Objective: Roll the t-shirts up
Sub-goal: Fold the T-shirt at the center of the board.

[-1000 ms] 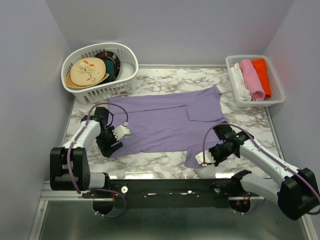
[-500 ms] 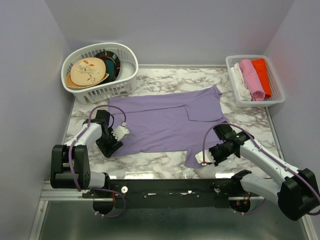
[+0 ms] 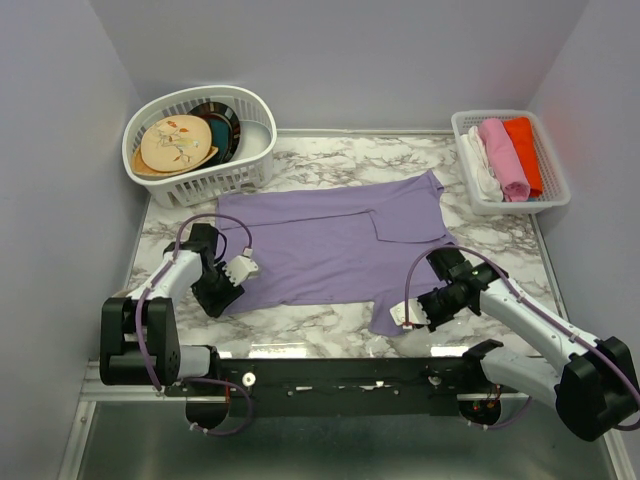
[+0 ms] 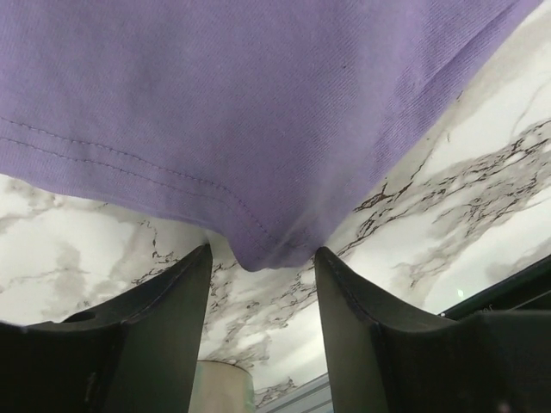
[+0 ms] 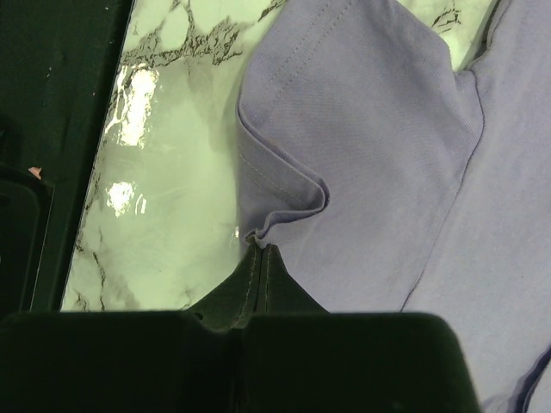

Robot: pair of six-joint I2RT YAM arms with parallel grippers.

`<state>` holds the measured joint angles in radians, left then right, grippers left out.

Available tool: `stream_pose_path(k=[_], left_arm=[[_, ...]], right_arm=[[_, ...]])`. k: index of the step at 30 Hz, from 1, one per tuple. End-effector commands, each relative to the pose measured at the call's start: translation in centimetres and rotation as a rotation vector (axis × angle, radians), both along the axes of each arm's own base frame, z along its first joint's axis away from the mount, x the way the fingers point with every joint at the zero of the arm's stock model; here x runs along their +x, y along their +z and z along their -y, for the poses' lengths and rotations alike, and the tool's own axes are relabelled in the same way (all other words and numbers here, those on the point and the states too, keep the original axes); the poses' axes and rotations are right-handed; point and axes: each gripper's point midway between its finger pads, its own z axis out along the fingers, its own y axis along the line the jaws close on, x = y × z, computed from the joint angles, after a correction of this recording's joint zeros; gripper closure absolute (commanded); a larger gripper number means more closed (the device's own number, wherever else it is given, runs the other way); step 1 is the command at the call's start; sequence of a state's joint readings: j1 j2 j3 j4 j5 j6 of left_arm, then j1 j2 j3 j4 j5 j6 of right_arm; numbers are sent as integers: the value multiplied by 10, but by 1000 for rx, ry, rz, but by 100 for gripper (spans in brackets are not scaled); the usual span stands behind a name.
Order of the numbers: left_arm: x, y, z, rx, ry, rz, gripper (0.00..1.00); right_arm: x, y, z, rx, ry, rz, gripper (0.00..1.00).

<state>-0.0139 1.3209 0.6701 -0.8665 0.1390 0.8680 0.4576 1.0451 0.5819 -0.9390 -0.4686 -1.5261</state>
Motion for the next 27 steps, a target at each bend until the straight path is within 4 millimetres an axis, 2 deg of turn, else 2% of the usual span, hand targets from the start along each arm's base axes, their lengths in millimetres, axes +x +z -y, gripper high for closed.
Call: stream_pose_path(k=[1, 13, 16, 19, 20, 23, 27], left_arm=[[-19, -3, 12, -70, 20, -88, 44], [-31, -4, 25, -101, 54, -122, 44], [-31, -3, 26, -104, 46, -122, 54], [-30, -1, 31, -132, 37, -144, 72], [-31, 0, 33, -144, 34, -154, 85], [-32, 4, 39, -176, 25, -179, 100], [-31, 8, 34, -153, 13, -159, 100]], right_arm=[[-6, -3, -4, 22, 4, -21, 99], [-6, -4, -4, 25, -9, -18, 99], [-6, -4, -4, 27, -24, -19, 99], [-7, -5, -3, 25, -38, -25, 99], [-7, -5, -3, 26, -46, -24, 99], [-5, -4, -1, 19, -82, -19, 100], [5, 8, 0, 28, -203, 10, 100]])
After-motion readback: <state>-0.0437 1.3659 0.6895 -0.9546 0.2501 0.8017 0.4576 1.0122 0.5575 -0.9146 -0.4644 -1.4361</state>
